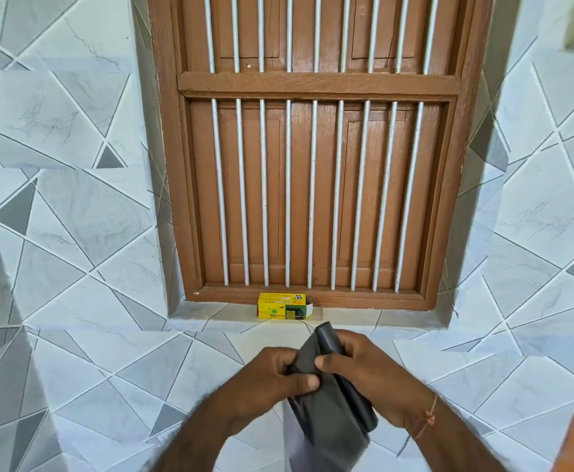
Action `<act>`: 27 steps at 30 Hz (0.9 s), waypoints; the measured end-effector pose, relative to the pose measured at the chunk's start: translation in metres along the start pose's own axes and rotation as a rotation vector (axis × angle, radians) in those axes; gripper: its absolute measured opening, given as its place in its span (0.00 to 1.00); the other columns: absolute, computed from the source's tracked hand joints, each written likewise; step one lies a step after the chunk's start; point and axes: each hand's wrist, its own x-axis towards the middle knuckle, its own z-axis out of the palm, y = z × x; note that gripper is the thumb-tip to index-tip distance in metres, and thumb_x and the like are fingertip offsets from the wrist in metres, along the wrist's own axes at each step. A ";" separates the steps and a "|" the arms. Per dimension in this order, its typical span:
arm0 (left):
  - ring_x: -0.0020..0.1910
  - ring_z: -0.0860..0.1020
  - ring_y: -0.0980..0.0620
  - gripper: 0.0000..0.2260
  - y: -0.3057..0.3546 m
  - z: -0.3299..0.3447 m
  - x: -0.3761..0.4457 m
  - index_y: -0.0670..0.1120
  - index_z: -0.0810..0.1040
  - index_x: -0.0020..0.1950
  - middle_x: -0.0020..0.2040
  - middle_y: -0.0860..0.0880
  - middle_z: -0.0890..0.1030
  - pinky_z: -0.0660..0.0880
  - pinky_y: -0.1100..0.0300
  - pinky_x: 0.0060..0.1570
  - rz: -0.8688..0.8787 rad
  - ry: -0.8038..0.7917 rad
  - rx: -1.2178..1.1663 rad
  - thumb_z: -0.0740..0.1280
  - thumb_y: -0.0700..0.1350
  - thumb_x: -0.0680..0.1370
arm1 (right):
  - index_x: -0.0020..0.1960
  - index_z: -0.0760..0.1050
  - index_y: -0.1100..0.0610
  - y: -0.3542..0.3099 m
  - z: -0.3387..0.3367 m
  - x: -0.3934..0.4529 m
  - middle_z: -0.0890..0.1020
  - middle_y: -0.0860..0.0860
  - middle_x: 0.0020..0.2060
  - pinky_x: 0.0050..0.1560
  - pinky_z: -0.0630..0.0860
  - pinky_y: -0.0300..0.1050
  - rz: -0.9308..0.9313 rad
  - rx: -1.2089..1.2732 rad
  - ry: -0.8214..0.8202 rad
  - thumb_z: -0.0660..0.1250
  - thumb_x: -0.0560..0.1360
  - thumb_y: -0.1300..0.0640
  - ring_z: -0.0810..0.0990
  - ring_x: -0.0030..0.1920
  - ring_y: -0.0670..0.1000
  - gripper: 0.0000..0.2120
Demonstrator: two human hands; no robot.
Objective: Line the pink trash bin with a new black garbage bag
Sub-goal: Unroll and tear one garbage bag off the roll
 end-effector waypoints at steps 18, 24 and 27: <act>0.28 0.70 0.62 0.09 0.015 -0.057 -0.011 0.44 0.78 0.37 0.30 0.53 0.74 0.65 0.72 0.28 -0.016 0.249 0.604 0.70 0.46 0.75 | 0.50 0.79 0.58 0.041 -0.013 0.011 0.83 0.58 0.44 0.44 0.77 0.48 0.192 0.121 0.258 0.69 0.72 0.60 0.81 0.40 0.53 0.07; 0.33 0.72 0.59 0.13 0.006 -0.071 -0.019 0.43 0.78 0.38 0.32 0.53 0.73 0.66 0.63 0.35 -0.099 0.219 0.654 0.70 0.51 0.75 | 0.52 0.79 0.58 0.034 -0.007 0.012 0.84 0.57 0.45 0.46 0.77 0.48 0.163 0.176 0.201 0.66 0.75 0.62 0.82 0.42 0.53 0.07; 0.37 0.76 0.58 0.14 0.005 -0.072 -0.021 0.41 0.79 0.42 0.36 0.51 0.77 0.69 0.63 0.39 -0.125 0.170 0.590 0.71 0.52 0.74 | 0.53 0.79 0.57 0.024 -0.005 0.008 0.84 0.56 0.46 0.48 0.77 0.45 0.099 0.184 0.144 0.65 0.76 0.64 0.82 0.45 0.51 0.08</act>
